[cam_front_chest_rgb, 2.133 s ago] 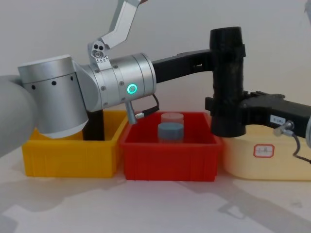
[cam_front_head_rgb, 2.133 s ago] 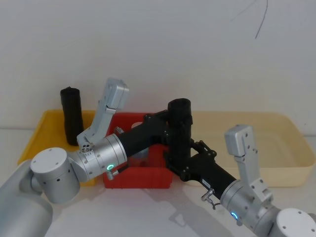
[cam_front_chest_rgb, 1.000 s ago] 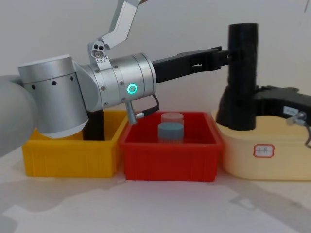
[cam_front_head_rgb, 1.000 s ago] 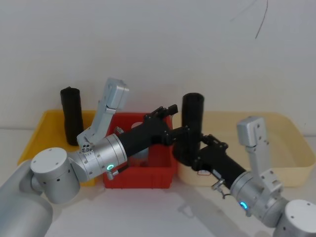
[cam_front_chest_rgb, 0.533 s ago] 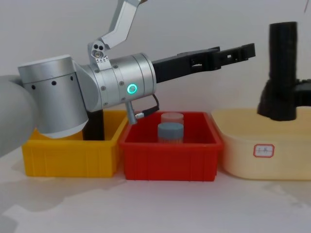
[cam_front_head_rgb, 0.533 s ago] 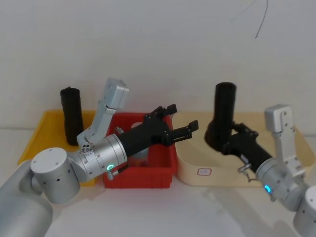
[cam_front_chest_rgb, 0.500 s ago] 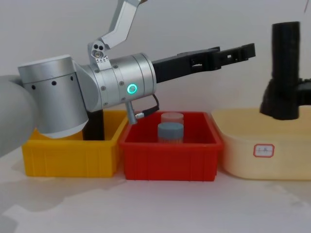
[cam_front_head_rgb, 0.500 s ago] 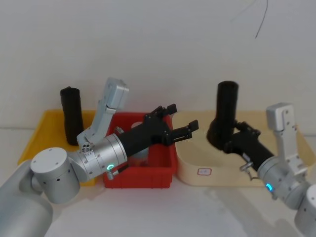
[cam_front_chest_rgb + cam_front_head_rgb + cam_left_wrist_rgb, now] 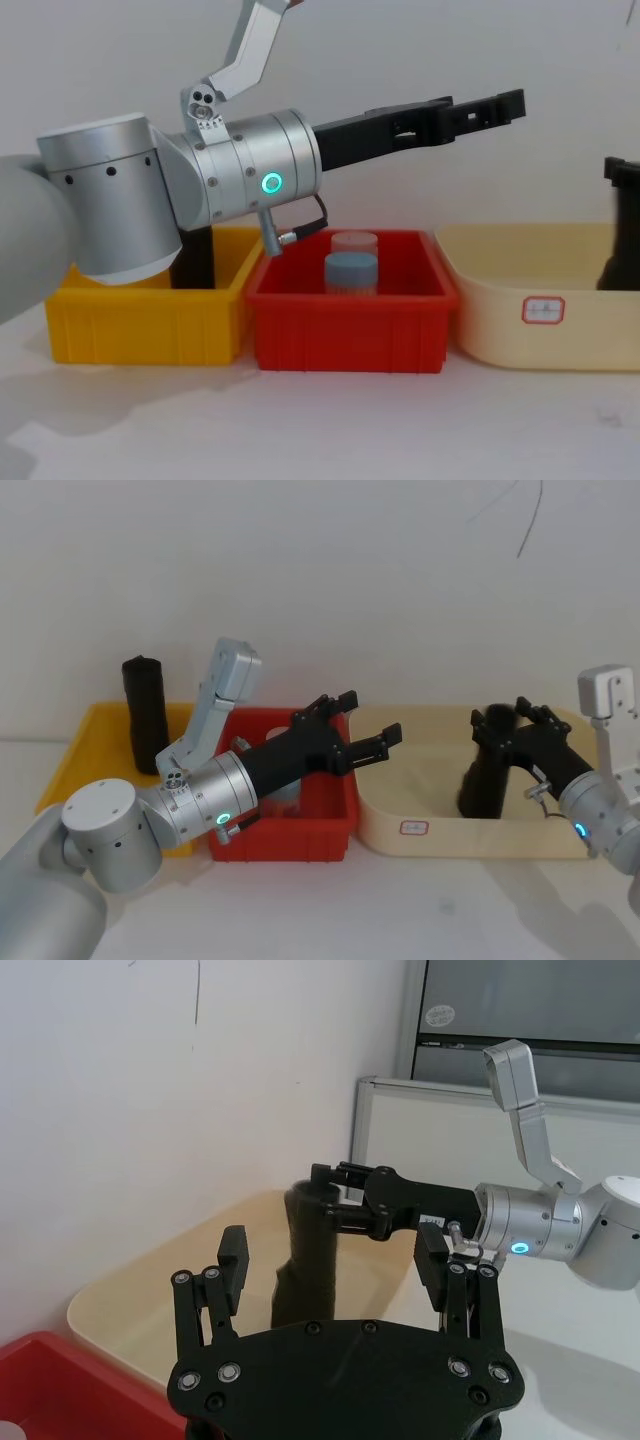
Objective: Pick up the garbage bag with the one hand and transfer it to the other hand.
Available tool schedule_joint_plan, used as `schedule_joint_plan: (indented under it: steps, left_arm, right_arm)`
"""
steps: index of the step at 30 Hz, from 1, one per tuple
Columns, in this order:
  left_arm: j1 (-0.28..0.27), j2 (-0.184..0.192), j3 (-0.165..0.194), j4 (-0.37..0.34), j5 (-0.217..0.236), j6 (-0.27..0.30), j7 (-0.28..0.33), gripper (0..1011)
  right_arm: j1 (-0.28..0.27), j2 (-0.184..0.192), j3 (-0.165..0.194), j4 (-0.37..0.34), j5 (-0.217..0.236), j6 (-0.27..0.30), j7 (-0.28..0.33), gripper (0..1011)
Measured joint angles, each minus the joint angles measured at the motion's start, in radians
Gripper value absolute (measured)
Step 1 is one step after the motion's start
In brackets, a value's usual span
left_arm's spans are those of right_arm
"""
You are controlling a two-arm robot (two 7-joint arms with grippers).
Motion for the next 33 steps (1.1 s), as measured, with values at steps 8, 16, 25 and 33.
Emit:
schedule_joint_plan:
  steps: [8,16,25,33]
  left_arm:
    - [0.000,0.000,0.000,0.000,0.000,0.000,0.000,1001]
    - [0.000,0.000,0.000,0.000,0.000,0.000,0.000,1001]
    - [0.003,0.003,-0.001,-0.005,0.000,-0.002,0.013,1001]
    - [0.019,0.018,-0.012,-0.032,0.011,-0.013,0.068,1001]
  right_arm:
    - [0.006,0.022,0.002,0.000,-0.027,0.014,0.004,949]
    - [-0.009,0.041,0.002,-0.044,-0.049,0.030,0.008,1001]
    - [-0.026,0.048,0.001,-0.127,-0.057,0.028,0.030,1002]
    - [-0.030,0.044,-0.021,-0.186,-0.054,0.021,0.067,1002]
